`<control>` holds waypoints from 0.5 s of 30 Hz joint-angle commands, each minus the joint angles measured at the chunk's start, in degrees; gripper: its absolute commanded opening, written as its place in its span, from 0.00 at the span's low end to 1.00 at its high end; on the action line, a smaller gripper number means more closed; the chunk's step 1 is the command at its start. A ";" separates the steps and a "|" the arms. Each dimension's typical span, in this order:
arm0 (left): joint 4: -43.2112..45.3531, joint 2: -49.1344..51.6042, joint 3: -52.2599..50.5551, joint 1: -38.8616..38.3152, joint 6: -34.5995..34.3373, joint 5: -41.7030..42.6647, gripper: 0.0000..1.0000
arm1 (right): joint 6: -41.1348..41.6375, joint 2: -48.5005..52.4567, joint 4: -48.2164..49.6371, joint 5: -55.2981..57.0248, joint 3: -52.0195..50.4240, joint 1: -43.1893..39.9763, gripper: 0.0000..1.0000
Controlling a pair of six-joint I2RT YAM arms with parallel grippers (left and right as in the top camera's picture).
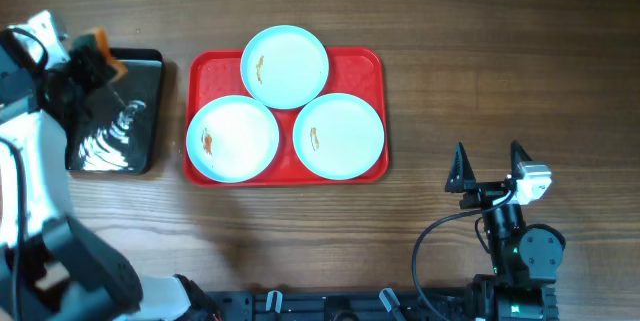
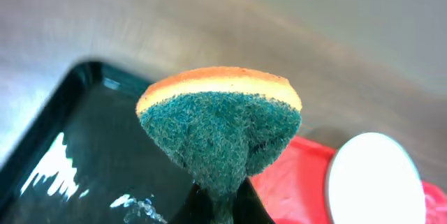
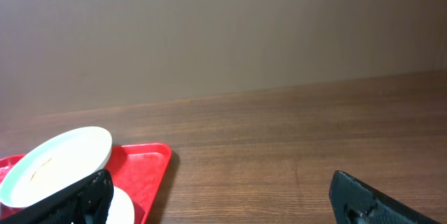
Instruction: Clean dirty plates on tray and stack at the side
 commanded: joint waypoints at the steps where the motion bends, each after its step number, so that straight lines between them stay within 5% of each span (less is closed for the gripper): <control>1: 0.35 -0.57 0.13 0.42 1.18 2.60 0.04 | -0.79 0.11 0.24 0.31 -0.04 -0.11 1.00; 8: 0.70 11.65 -2.64 1.64 6.60 2.25 0.04 | -0.79 0.11 0.24 0.31 -0.04 -0.11 1.00; 15: 3.91 4.66 -2.58 6.32 5.68 16.28 0.04 | -0.79 0.11 0.24 0.31 -0.04 -0.11 1.00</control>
